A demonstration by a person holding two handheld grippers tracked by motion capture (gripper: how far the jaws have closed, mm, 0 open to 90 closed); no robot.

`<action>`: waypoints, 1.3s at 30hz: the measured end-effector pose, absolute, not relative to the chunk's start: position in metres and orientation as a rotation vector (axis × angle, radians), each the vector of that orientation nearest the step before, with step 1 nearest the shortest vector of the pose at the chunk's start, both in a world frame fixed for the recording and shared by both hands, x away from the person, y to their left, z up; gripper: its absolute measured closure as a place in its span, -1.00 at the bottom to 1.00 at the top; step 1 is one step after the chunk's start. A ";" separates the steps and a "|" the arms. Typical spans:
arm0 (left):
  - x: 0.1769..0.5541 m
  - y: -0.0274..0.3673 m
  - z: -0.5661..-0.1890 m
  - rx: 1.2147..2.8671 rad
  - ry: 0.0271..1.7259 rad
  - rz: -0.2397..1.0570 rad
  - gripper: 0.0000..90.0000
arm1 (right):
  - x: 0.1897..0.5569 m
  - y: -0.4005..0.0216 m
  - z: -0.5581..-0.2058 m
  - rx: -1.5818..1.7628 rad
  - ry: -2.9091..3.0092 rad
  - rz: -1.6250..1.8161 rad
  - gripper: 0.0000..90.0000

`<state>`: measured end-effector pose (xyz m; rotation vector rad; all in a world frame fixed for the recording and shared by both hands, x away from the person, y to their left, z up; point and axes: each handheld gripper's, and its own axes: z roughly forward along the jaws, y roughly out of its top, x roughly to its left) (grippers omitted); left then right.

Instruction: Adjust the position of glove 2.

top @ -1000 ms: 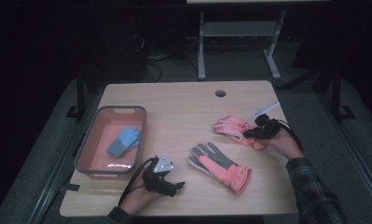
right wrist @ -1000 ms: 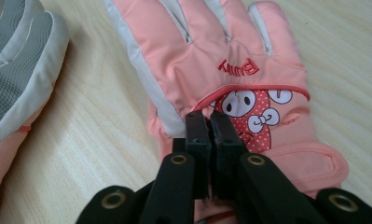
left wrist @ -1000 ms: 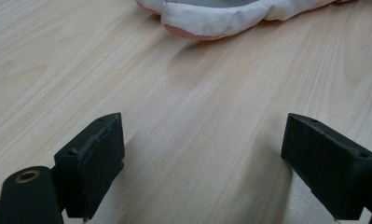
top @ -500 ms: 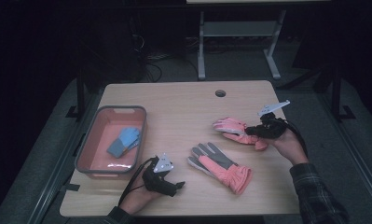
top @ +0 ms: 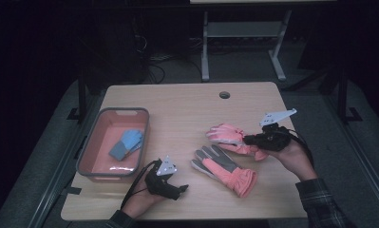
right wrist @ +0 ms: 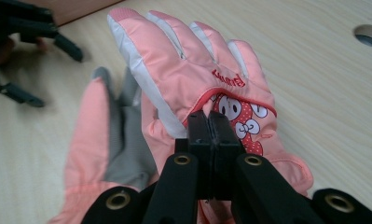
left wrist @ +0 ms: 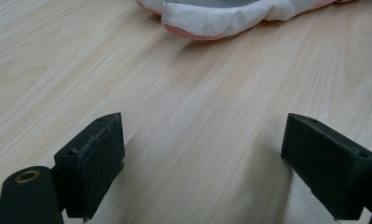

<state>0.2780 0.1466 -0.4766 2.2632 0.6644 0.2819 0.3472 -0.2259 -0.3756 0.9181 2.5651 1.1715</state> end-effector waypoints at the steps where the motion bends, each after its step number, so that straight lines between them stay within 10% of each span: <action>1: 0.278 0.147 -0.477 2.263 0.665 0.283 -0.72 | 0.344 -0.223 -0.374 0.903 2.572 1.168 0.99; 25: 0.278 0.147 -0.477 2.263 0.666 0.282 -0.72 | 0.312 -0.162 -0.379 0.786 2.681 1.068 0.94; 33: 0.278 0.146 -0.477 2.261 0.668 0.280 -0.73 | 0.313 -0.166 -0.377 0.784 2.673 1.128 0.40; 39: 0.279 0.143 -0.472 2.297 0.706 0.279 -0.66 | 0.313 -0.182 -0.368 0.795 2.601 1.198 0.40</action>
